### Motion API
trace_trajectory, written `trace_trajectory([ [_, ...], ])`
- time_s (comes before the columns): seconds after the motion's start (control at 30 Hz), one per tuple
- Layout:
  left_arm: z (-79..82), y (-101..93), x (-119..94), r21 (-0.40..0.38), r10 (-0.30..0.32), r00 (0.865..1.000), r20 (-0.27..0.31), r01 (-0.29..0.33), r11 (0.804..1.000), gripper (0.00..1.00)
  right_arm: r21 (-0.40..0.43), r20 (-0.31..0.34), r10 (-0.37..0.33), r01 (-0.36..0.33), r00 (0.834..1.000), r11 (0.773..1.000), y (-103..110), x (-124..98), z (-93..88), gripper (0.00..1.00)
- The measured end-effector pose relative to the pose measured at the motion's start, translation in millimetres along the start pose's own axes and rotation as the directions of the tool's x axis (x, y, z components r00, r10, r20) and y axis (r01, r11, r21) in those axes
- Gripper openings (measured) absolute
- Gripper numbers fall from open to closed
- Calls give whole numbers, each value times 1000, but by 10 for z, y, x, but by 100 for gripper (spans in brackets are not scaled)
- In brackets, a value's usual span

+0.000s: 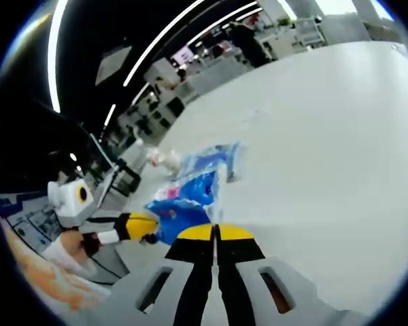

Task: Arrange the tabletop items into an orderly group along one side of the table until the central work area is clear of visible clutter.

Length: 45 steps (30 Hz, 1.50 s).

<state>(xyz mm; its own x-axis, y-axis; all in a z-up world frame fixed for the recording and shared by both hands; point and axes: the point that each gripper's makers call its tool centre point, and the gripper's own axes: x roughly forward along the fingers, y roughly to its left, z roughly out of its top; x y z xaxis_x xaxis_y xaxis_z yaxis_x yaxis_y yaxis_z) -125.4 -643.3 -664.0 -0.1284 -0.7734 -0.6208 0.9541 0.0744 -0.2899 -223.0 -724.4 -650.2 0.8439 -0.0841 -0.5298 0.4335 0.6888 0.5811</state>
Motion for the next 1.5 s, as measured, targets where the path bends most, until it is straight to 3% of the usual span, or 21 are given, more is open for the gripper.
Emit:
trace_trajectory([
  [0.37, 43, -21, 93, 21, -15, 1000, -10, 15, 1000, 0, 27, 2, -13, 12, 1000, 1000, -82, -22, 3, 0],
  [0.63, 233, -5, 199, 67, -31, 999, -15, 32, 997, 0, 28, 6, -25, 25, 1000, 999, -171, -15, 94, 0],
  [0.93, 444, -5, 419, 103, -54, 998, -26, 56, 993, 0, 22, 34, -53, 53, 998, 998, -324, 14, 367, 0],
  [1.23, 681, 25, 723, 77, -60, 998, -29, 62, 995, 0, 7, 54, -83, 82, 995, 997, -497, 65, 669, 0],
  [1.33, 785, 24, 811, 42, -56, 998, -4, 56, 998, 3, 17, 72, -97, 96, 993, 995, -556, 80, 780, 0],
  [1.5, 808, 42, 940, 21, -51, 999, -15, 52, 998, 3, 25, 79, -115, 114, 990, 993, -688, 145, 898, 0],
])
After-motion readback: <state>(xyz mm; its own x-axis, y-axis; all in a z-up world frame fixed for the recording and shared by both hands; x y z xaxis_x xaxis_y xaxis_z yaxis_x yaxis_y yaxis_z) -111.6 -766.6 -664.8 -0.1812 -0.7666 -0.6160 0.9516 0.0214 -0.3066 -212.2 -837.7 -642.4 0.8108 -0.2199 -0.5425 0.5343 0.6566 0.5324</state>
